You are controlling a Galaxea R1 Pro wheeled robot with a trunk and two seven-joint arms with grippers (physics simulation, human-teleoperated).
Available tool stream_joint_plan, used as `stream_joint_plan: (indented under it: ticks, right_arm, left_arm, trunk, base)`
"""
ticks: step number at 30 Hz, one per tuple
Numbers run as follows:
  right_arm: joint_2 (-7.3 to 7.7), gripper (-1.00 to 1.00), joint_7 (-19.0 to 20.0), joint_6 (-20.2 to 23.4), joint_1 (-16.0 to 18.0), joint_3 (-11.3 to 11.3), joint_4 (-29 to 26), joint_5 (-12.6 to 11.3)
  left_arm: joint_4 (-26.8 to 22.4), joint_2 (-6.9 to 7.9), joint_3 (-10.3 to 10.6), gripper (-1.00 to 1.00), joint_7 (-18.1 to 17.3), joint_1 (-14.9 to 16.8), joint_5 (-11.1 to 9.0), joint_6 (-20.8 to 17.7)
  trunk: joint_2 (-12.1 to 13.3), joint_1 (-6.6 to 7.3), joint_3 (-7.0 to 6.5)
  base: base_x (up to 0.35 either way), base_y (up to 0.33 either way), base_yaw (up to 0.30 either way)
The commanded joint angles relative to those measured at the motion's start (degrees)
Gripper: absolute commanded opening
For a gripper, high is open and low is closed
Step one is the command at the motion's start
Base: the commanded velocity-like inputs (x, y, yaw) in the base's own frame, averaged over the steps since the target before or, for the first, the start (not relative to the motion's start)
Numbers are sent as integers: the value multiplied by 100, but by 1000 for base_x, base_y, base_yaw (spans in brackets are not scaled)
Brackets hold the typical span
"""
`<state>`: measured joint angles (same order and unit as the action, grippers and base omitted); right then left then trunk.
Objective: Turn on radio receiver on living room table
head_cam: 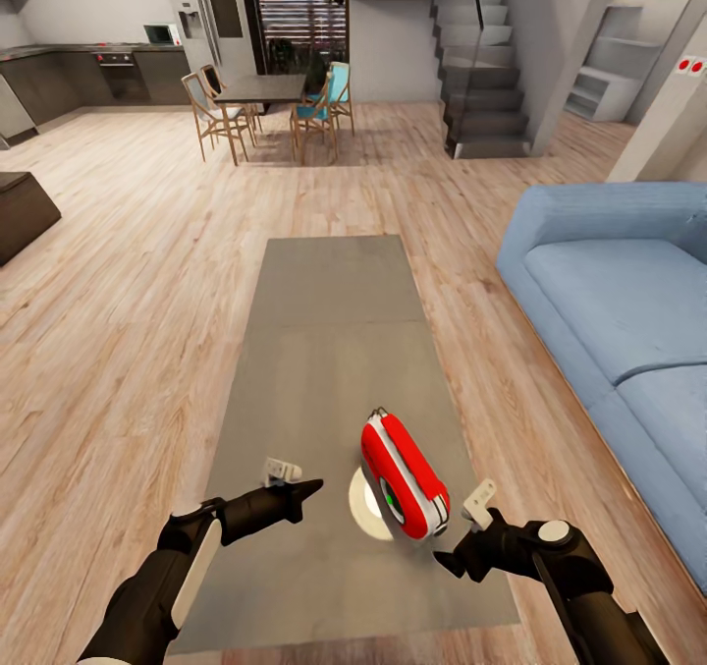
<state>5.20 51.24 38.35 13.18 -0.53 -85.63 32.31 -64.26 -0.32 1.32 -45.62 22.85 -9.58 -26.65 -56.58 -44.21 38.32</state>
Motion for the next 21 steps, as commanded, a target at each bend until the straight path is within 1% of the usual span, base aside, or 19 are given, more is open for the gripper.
stream_joint_plan:
  ticks: [1,2,3,6,9,21]
  right_arm:
    - [-1,100,-3,-20,0,0,1,-2]
    - [-1,100,-8,-33,0,2,1,-3]
    - [-10,100,-15,-44,0,105,2,-5]
    - [-26,100,-17,-44,0,267,2,-6]
    - [-41,100,-17,-44,0,379,2,-6]
    - [-34,100,-17,-47,0,421,2,-4]
  left_arm:
    - [0,-1,0,-100,0,0,0,1]
    - [4,0,0,-100,-3,0,0,1]
    - [5,-2,0,-100,-2,0,0,2]
    - [8,-3,0,-100,-2,0,0,-2]
    - [7,-3,0,-100,0,0,0,-2]
    - [2,-3,0,-100,-10,0,0,1]
  trunk:
    - [0,0,0]
    - [0,0,0]
    - [0,0,-6]
    - [0,0,-27]
    - [0,0,-52]
    - [0,0,-159]
  base:
    - [-14,-3,0]
    - [-9,-2,0]
    - [-2,-1,0]
    - [-1,0,0]
    - [0,0,0]
    - [0,0,0]
